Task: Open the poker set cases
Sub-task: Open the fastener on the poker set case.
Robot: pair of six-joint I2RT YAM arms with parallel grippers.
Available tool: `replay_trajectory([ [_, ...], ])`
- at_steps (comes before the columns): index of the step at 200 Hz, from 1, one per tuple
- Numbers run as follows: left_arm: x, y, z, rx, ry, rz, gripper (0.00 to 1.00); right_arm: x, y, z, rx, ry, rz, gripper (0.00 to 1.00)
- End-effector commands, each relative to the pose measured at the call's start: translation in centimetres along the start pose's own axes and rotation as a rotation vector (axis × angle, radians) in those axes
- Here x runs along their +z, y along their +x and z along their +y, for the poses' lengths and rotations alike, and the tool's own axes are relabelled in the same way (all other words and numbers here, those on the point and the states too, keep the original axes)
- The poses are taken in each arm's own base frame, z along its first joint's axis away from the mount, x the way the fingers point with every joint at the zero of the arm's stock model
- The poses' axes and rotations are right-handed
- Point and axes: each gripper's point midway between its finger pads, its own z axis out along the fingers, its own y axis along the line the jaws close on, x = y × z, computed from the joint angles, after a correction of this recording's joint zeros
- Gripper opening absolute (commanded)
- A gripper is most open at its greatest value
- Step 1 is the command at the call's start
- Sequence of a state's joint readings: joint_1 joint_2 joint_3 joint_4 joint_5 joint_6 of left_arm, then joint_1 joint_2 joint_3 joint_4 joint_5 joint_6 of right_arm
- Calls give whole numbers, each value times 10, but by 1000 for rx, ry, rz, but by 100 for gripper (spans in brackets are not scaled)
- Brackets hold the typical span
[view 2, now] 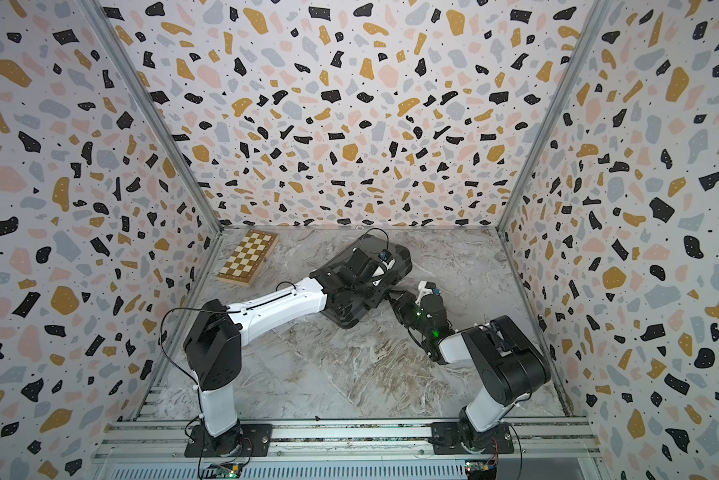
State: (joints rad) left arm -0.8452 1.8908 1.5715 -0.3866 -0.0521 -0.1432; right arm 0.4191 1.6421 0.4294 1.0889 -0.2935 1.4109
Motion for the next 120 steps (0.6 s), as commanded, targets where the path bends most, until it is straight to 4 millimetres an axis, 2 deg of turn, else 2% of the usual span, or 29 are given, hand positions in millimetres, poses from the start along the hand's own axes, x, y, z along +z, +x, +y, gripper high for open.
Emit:
replay_trajectory([
  [1, -86, -115, 8, -121, -1, -388, 0, 3, -6, 40, 4, -158, -13, 47],
  [45, -81, -114, 7, -135, 8, -380, 0, 8, -9, 50, 31, -218, -19, 38],
  [120, -78, -119, 4, -151, 24, -383, 0, 9, -14, 68, 53, -287, -29, 39],
])
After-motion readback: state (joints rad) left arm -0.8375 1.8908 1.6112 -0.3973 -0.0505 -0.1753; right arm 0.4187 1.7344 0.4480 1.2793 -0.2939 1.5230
